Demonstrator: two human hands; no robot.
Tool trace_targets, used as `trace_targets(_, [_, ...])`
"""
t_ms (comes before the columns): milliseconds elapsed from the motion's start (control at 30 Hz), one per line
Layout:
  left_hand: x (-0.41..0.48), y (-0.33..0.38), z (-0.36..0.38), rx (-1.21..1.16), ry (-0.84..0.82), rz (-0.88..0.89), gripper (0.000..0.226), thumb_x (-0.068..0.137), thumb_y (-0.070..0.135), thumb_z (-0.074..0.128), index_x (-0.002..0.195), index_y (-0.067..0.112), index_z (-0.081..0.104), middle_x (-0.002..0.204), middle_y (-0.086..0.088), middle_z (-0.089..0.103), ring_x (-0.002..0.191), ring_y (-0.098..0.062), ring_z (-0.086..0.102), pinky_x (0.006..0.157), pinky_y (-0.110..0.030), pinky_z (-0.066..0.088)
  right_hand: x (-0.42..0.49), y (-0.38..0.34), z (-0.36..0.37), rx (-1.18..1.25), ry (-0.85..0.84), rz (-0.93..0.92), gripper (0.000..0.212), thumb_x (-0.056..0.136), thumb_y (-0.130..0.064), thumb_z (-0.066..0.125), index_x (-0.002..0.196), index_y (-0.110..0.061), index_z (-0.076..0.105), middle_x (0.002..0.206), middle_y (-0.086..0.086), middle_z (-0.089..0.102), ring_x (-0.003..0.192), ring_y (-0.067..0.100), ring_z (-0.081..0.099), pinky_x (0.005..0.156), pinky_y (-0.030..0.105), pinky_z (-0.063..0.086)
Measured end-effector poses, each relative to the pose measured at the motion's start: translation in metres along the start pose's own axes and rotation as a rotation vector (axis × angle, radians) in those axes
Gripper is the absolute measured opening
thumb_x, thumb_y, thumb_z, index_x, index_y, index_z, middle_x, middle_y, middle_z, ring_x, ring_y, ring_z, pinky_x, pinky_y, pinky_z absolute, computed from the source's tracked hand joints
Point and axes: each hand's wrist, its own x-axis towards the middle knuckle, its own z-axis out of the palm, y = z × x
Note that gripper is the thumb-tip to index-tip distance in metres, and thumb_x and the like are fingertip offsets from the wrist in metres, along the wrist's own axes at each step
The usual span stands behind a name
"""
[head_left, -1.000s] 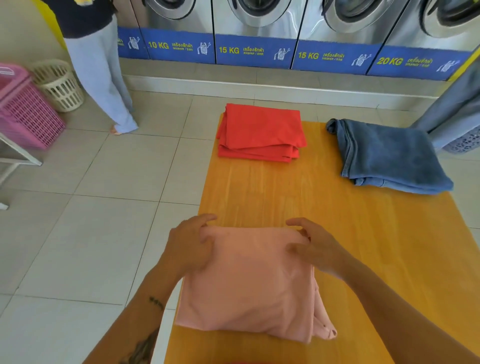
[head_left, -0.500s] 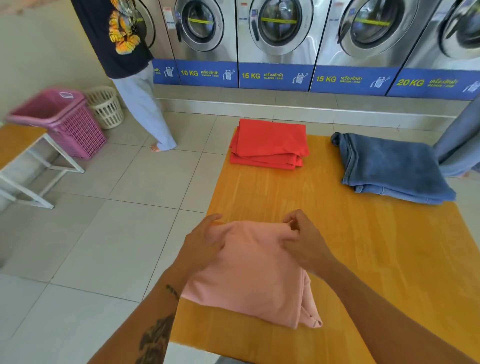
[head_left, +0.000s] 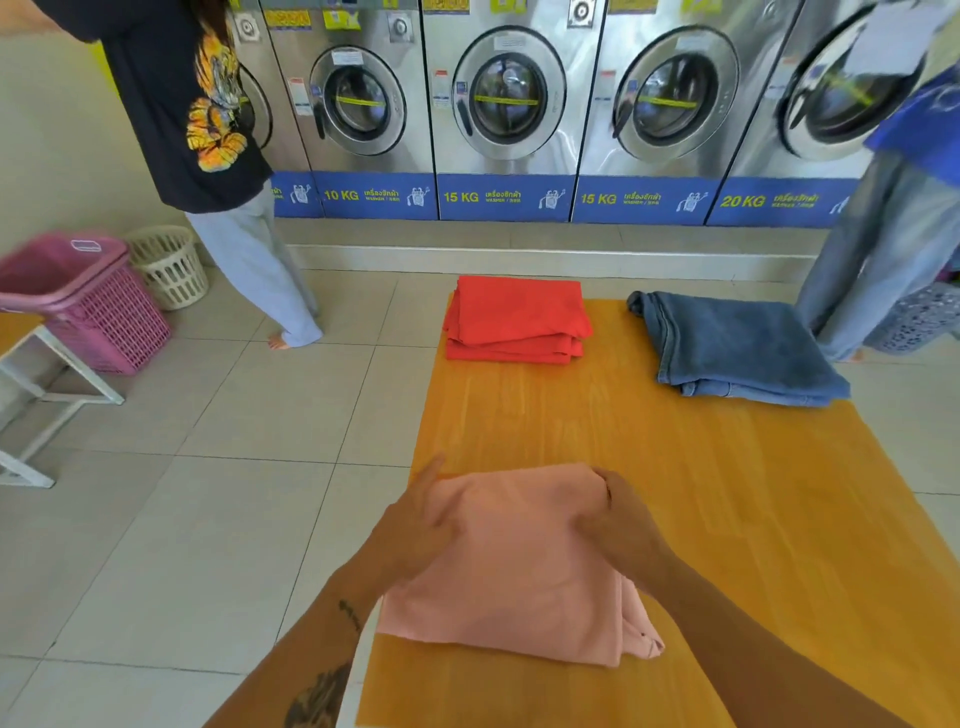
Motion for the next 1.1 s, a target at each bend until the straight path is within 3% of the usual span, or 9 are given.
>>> trace_targets(100, [0.004, -0.009, -0.001, -0.023, -0.028, 0.066, 0.08, 0.09, 0.04, 0.06, 0.15, 0.053, 0.007, 0.16, 0.013, 0.021, 0.145, -0.024, 0.028, 0.116, -0.049, 0.027, -0.009, 0.003, 0.007, 0.014, 0.042, 0.035, 0.069, 0.075, -0.013, 0.06, 0.138, -0.031, 0.039, 0.116, -0.013, 0.055, 0.097, 0.006, 0.054, 0.069, 0.027, 0.045])
trace_targets(300, [0.002, -0.016, 0.005, -0.337, 0.036, 0.096, 0.082, 0.086, 0.043, 0.07, 0.149, 0.05, 0.017, 0.155, 0.016, 0.026, 0.134, -0.005, 0.031, 0.109, -0.035, 0.031, -0.022, 0.009, 0.014, -0.158, 0.119, 0.045, 0.083, 0.076, -0.015, 0.06, 0.146, -0.032, 0.02, 0.111, -0.003, 0.05, 0.094, 0.022, 0.054, 0.069, 0.034, 0.044])
trace_targets(433, [0.003, -0.028, 0.008, -0.116, -0.058, 0.054, 0.078, 0.092, 0.05, 0.055, 0.15, 0.052, 0.003, 0.162, 0.01, 0.014, 0.145, -0.021, 0.026, 0.113, -0.043, 0.028, -0.025, 0.012, 0.014, -0.23, 0.123, 0.077, 0.086, 0.078, -0.013, 0.061, 0.148, -0.032, 0.014, 0.11, 0.004, 0.054, 0.077, 0.014, 0.055, 0.054, 0.022, 0.04])
trace_targets(567, [0.009, -0.027, 0.005, -0.008, -0.127, 0.091, 0.076, 0.093, 0.052, 0.051, 0.148, 0.057, -0.001, 0.161, 0.007, 0.019, 0.143, -0.026, 0.031, 0.112, -0.044, 0.031, -0.027, 0.01, 0.015, -0.209, 0.06, 0.092, 0.099, 0.075, -0.02, 0.069, 0.147, -0.042, 0.005, 0.132, 0.004, 0.046, 0.1, 0.022, 0.048, 0.079, 0.035, 0.042])
trace_targets(700, [0.007, -0.026, 0.006, -0.116, -0.079, 0.119, 0.068, 0.095, 0.045, 0.053, 0.149, 0.053, 0.013, 0.158, 0.012, 0.024, 0.143, -0.019, 0.03, 0.113, -0.041, 0.029, -0.03, 0.007, 0.017, -0.242, 0.018, 0.07, 0.107, 0.074, -0.017, 0.067, 0.148, -0.046, -0.005, 0.144, 0.01, 0.04, 0.119, 0.033, 0.05, 0.084, 0.037, 0.041])
trace_targets(833, [0.007, -0.014, 0.0, -0.287, 0.054, 0.154, 0.054, 0.095, 0.04, 0.055, 0.145, 0.047, 0.034, 0.144, 0.023, 0.038, 0.128, -0.003, 0.038, 0.103, -0.023, 0.027, -0.023, -0.01, 0.005, -0.058, 0.116, 0.018, 0.105, 0.076, -0.007, 0.069, 0.151, -0.042, 0.005, 0.133, 0.007, 0.049, 0.104, 0.019, 0.057, 0.08, 0.032, 0.048])
trace_targets(900, [0.011, -0.008, -0.01, -0.327, 0.113, 0.145, 0.053, 0.095, 0.039, 0.056, 0.144, 0.045, 0.037, 0.143, 0.022, 0.04, 0.127, -0.003, 0.04, 0.101, -0.024, 0.029, -0.018, -0.017, -0.004, 0.071, 0.166, 0.015, 0.096, 0.078, -0.009, 0.07, 0.148, -0.047, 0.017, 0.124, 0.002, 0.055, 0.099, 0.013, 0.059, 0.076, 0.034, 0.052])
trace_targets(1000, [0.013, -0.011, -0.019, -0.228, 0.0, 0.059, 0.065, 0.095, 0.049, 0.051, 0.152, 0.042, 0.02, 0.155, 0.013, 0.029, 0.142, -0.019, 0.032, 0.112, -0.04, 0.03, -0.02, -0.009, -0.003, 0.161, 0.051, 0.155, 0.085, 0.082, -0.011, 0.069, 0.148, -0.042, 0.024, 0.123, 0.008, 0.057, 0.105, 0.028, 0.062, 0.089, 0.053, 0.053])
trace_targets(1100, [0.006, -0.021, -0.018, -0.15, -0.161, -0.023, 0.071, 0.096, 0.051, 0.047, 0.153, 0.044, 0.005, 0.162, 0.009, 0.016, 0.146, -0.022, 0.025, 0.116, -0.045, 0.026, -0.028, 0.006, 0.009, 0.217, -0.012, 0.233, 0.089, 0.084, -0.009, 0.07, 0.15, -0.04, 0.02, 0.123, 0.008, 0.058, 0.104, 0.029, 0.063, 0.087, 0.054, 0.054])
